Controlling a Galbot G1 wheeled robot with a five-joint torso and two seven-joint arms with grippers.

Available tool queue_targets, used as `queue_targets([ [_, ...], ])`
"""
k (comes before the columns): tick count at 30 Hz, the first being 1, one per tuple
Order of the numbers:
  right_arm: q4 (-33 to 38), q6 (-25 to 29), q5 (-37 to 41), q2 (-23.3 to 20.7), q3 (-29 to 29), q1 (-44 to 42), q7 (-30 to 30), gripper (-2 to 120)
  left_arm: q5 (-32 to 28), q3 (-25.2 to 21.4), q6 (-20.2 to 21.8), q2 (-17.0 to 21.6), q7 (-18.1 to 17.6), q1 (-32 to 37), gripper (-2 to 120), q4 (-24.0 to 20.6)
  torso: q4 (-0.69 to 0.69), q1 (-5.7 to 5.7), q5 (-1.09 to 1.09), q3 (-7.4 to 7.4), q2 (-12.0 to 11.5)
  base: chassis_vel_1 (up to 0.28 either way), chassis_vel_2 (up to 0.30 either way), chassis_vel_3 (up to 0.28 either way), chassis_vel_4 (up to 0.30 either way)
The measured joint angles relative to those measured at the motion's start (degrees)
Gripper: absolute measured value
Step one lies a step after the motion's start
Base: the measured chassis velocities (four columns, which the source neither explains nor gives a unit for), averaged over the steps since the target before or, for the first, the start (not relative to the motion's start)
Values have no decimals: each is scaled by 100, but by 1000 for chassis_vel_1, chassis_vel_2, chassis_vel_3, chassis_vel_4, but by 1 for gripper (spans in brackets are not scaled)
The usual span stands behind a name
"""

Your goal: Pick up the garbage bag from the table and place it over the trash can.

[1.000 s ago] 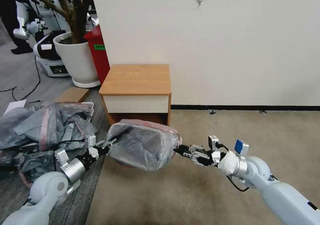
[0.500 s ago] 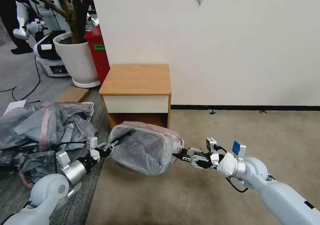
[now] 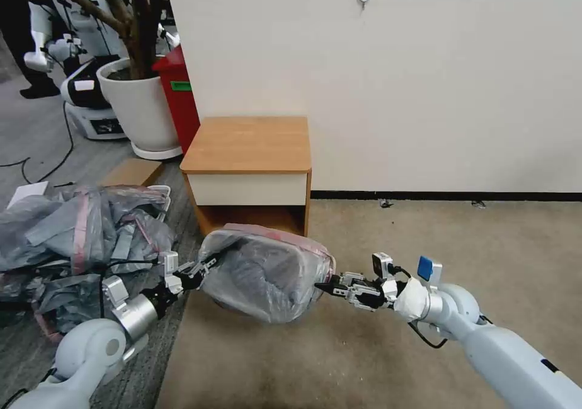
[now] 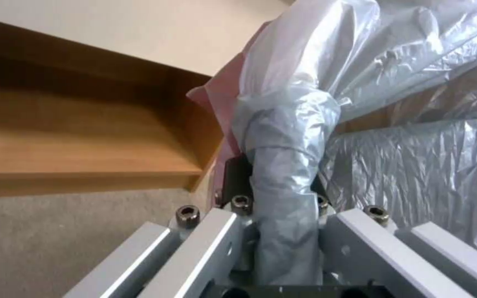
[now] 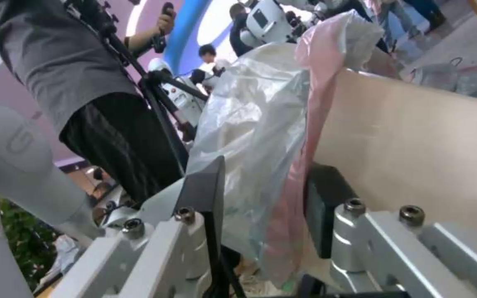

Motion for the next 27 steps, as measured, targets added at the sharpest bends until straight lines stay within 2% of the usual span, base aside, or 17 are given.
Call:
queue_targets([
  [5, -77, 9, -4, 42, -73, 80, -1, 22, 3, 1, 2, 2, 0, -25, 2, 12, 0, 0, 0, 0, 0, 0, 0, 0, 0],
  [6, -91, 13, -6, 55, -87, 89, -1, 19, 2, 2, 3, 6, 0, -34, 2, 18, 0, 0, 0, 0, 0, 0, 0, 0, 0],
  [7, -123, 20, -18, 80, -116, 111, -1, 11, 3, 5, 4, 9, 0, -46, 2, 31, 0, 0, 0, 0, 0, 0, 0, 0, 0],
  [9, -140, 25, -21, 90, -127, 122, -2, 10, 2, 6, 4, 10, 0, -51, 2, 37, 0, 0, 0, 0, 0, 0, 0, 0, 0],
  [11, -185, 39, -29, 113, -147, 147, -5, 2, 3, 8, 5, 10, -2, -61, 2, 53, 0, 0, 0, 0, 0, 0, 0, 0, 0],
  [18, -246, 224, -186, 138, -155, 161, 184, 0, 3, 36, 5, 19, -8, -127, 2, 106, 0, 0, 0, 0, 0, 0, 0, 0, 0],
  [22, -246, 521, -333, 114, -151, 158, 770, 0, 2, 41, 4, 48, -26, -178, 2, 160, 0, 0, 0, 0, 0, 0, 0, 0, 0],
  [27, -255, 650, -475, 82, -140, 164, 1057, 0, -2, 44, -2, 61, -27, -185, 2, 188, 0, 0, 0, 0, 0, 0, 0, 0, 0],
])
